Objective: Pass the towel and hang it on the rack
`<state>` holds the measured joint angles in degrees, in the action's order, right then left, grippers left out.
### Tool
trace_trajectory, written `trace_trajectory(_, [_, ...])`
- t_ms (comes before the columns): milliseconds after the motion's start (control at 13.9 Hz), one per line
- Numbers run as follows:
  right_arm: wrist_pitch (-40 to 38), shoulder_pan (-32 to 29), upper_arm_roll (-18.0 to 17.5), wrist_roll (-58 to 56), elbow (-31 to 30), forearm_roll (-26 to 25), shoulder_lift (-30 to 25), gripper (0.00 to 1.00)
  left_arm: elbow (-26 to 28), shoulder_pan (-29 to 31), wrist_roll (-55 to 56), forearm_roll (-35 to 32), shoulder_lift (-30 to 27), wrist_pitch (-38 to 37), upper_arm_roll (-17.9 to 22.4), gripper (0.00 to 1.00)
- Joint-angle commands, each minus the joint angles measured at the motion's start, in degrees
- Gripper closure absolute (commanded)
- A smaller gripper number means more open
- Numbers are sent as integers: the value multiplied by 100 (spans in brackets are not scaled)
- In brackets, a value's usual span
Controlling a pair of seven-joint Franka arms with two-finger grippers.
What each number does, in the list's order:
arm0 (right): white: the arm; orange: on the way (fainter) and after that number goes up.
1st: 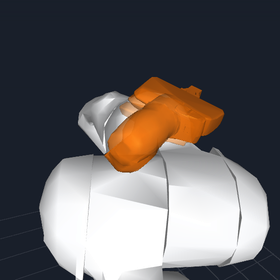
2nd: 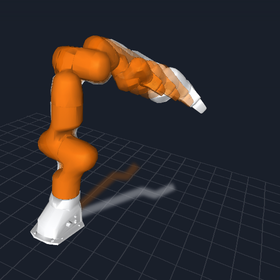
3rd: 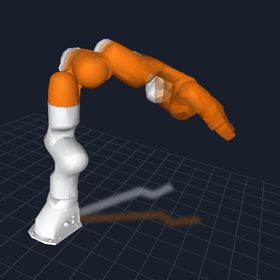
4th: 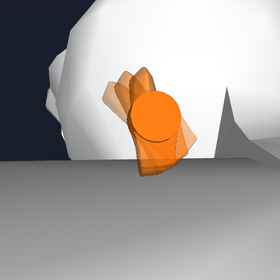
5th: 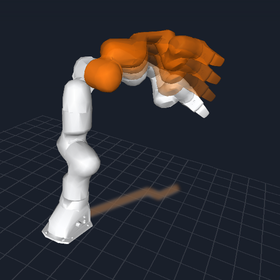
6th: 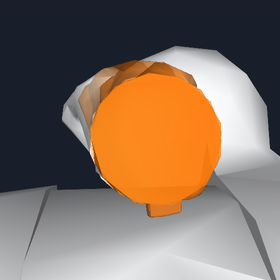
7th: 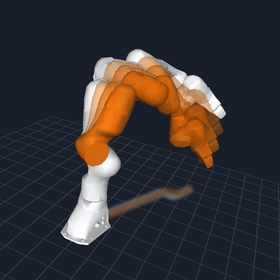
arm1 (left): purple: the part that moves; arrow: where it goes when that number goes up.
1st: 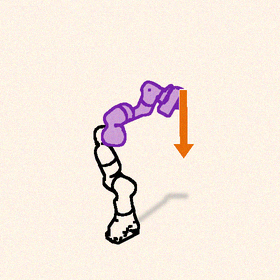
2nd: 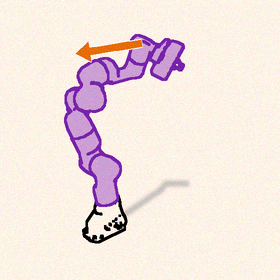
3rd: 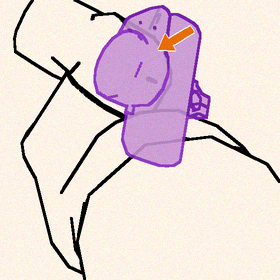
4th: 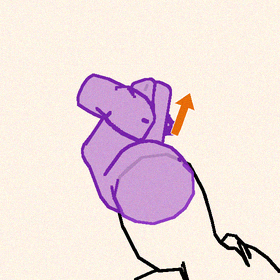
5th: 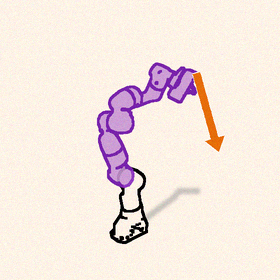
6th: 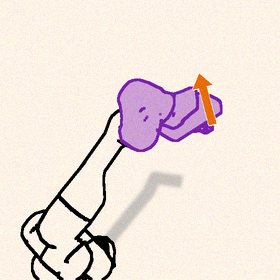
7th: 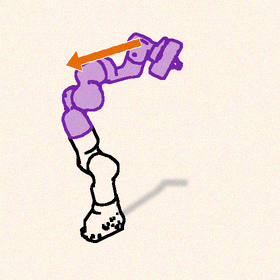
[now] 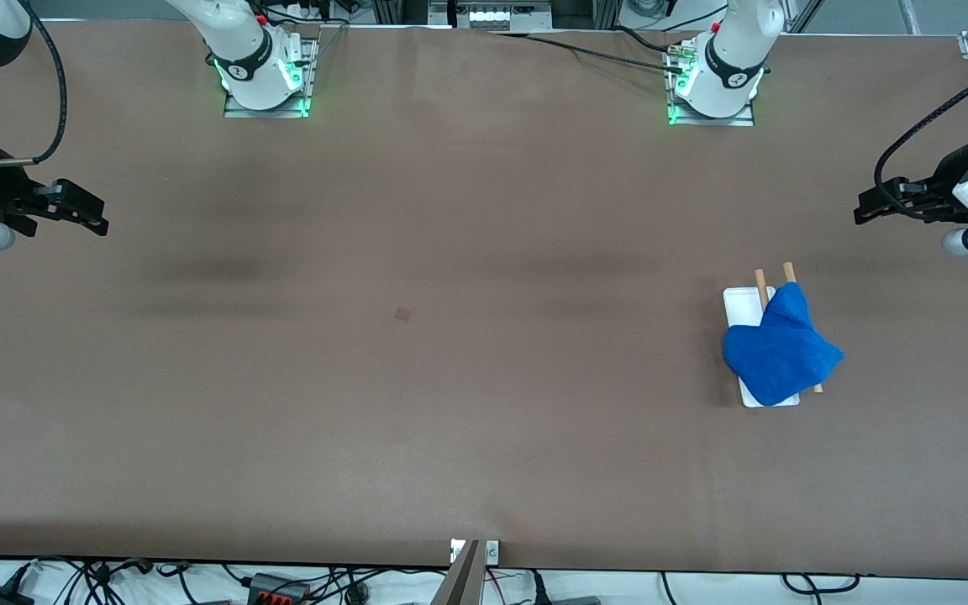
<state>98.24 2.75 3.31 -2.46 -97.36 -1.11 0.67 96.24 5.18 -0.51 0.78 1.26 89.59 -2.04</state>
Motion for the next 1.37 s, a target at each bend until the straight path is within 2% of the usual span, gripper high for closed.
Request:
trace_trajectory(0, [-51,-2,-23,-62,-38,-74,-120,0,158,-184,382,81,-143,164,151,0])
trace_trajectory(144, [-42,-2,-23,-70,-38,-91,-120,0,158,-254,840,72,-143,173,151,0])
trace_trajectory(575, [-33,33,-32,-79,-29,-118,-120,0,167,-289,789,28,-152,173,169,0])
trace_trajectory(863, [-7,33,-32,-79,-29,-118,-111,0,360,-342,780,28,-284,173,239,0])
trace_trajectory(1295, [2,33,-32,-71,-29,-118,-111,0,256,-316,780,19,-196,103,195,0])
